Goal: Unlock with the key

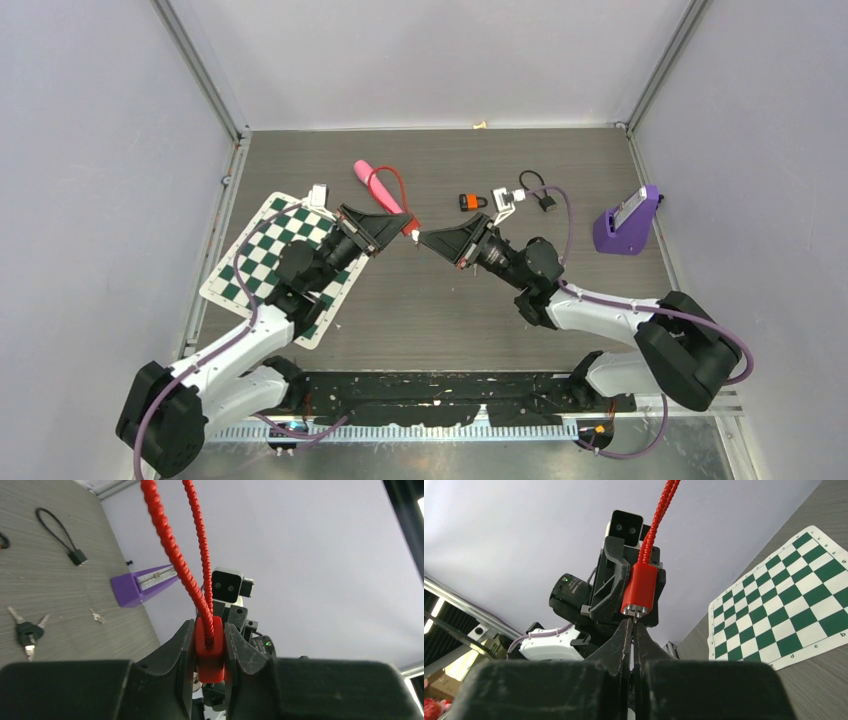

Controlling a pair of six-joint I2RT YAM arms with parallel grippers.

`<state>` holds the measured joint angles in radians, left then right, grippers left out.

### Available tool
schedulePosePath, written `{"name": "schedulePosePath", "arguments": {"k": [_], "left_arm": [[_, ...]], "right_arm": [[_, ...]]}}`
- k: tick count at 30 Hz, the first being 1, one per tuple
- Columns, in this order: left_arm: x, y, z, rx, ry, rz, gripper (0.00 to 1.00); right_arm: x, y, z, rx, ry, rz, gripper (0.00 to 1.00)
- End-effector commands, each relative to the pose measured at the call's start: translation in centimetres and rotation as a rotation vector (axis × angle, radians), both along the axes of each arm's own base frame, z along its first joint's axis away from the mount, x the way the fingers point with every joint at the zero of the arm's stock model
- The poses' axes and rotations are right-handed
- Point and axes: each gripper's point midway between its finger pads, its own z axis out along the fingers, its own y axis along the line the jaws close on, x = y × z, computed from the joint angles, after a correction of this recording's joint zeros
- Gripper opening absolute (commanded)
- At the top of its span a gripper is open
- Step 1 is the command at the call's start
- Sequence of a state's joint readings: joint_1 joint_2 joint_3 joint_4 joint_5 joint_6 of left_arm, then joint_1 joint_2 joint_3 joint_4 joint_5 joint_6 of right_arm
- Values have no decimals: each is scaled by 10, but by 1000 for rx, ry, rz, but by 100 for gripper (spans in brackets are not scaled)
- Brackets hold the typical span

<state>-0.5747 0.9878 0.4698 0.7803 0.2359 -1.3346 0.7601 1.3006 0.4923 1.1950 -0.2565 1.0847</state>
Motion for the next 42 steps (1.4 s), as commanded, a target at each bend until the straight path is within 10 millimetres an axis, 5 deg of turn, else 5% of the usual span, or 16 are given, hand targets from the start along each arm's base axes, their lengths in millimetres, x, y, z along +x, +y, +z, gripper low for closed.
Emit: {"name": "schedulePosePath", "arguments": {"k": [1,7,16,21,36,42], "left_arm": [[-54,-24,-21,204,-55,-231,0],[-47,-15,-30,318,-14,-167,0],[-49,-35,-41,236,58,-233,0],[-38,-23,-53,256,109,-126,0],[-54,-39,-66,231,178,-170,0],[-34,-15,-24,109,103,-81,0]], "right_arm": [[23,-7,33,25,-61,-38,5],[27,-3,24,-54,-83,-25,5],[26,5,35,-3,-138,-16,5],[24,5,35,5,-162,-45,5],[30,9,35,-64,-262,-121,5],[29,15,-2,-91,-185,-96,5]]}}
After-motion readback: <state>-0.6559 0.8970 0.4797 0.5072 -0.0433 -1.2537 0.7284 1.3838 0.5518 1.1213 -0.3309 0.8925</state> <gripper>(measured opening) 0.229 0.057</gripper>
